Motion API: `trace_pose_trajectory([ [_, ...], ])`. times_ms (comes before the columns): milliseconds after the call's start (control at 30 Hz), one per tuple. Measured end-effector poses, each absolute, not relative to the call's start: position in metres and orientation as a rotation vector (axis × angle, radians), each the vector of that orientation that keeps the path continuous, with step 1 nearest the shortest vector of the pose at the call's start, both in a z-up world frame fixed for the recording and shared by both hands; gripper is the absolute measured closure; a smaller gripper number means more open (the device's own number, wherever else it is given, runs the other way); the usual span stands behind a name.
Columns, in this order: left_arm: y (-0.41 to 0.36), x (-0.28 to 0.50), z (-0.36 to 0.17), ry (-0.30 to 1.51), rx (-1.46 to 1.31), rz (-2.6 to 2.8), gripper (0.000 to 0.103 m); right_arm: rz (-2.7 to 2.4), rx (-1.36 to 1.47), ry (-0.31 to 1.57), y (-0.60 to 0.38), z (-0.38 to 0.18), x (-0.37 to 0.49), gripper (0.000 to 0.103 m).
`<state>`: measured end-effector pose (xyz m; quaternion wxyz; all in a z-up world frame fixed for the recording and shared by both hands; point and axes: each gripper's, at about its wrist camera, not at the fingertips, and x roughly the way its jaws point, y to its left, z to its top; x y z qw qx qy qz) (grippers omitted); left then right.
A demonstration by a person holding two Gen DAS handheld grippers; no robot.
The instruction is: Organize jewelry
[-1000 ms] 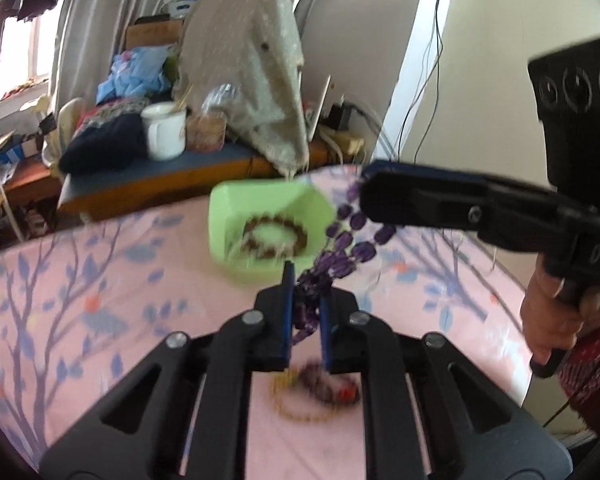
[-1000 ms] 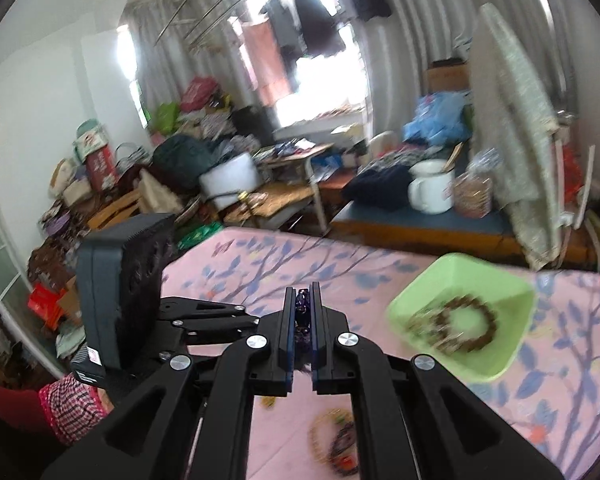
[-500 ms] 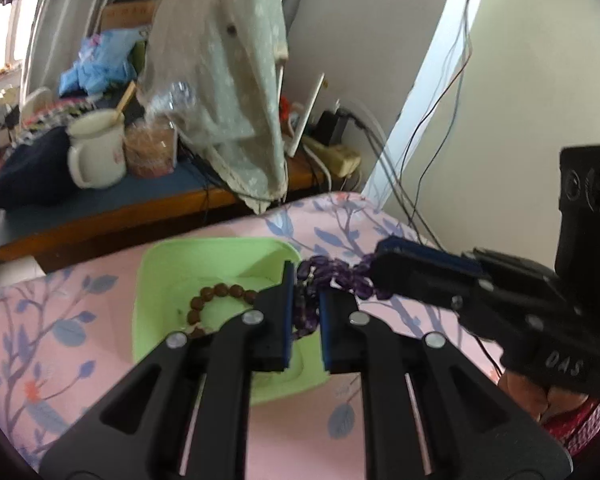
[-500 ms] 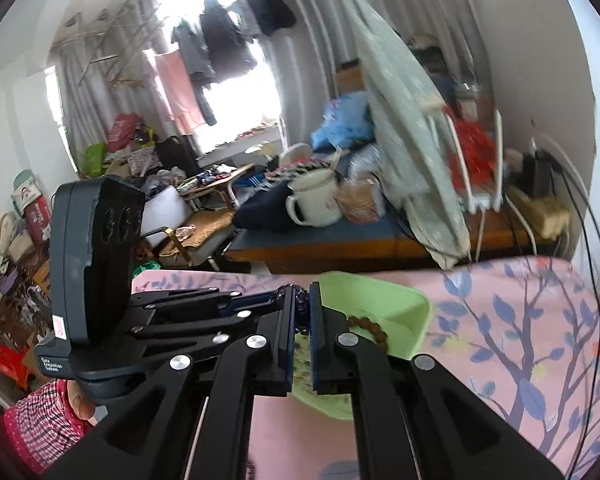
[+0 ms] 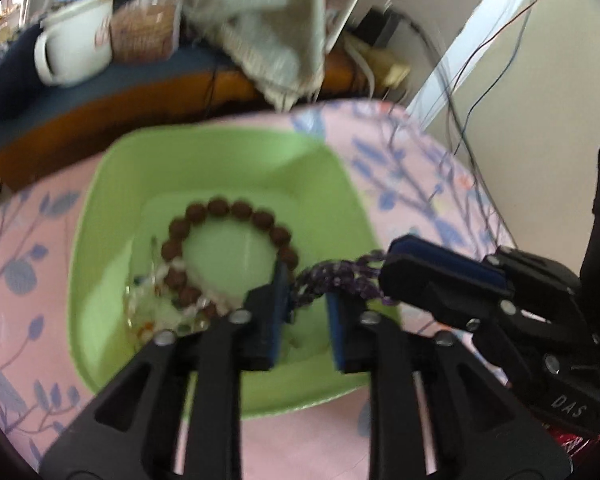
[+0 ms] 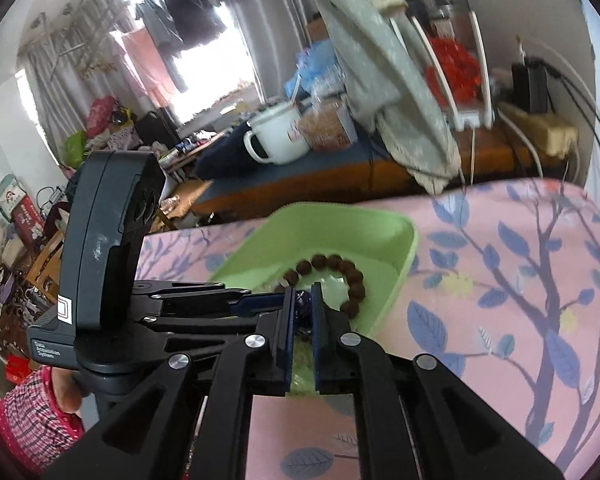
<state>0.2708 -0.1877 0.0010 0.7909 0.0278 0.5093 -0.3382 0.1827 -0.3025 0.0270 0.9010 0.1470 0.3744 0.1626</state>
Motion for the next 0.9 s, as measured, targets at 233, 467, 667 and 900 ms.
trace_pose_trajectory([
  [233, -0.171, 0.264, 0.008, 1.099, 0.041, -0.732, 0.06, 0.308, 0.316, 0.791, -0.302, 0.019, 0.179, 0.103],
  [467, -0.113, 0.231, 0.056, 0.936, -0.014, -0.733, 0.059, 0.371, 0.384, 0.753, -0.292, 0.031, 0.147, 0.103],
  [667, -0.011, 0.188, 0.076, 0.821, -0.051, -0.598, 0.059, 0.501, 0.385, 0.777, -0.249, 0.019, 0.106, 0.102],
  [900, 0.076, 0.149, 0.044, 0.829, -0.115, -0.417, 0.059, 0.484, 0.404, 0.794, -0.229, -0.004, 0.082, 0.102],
])
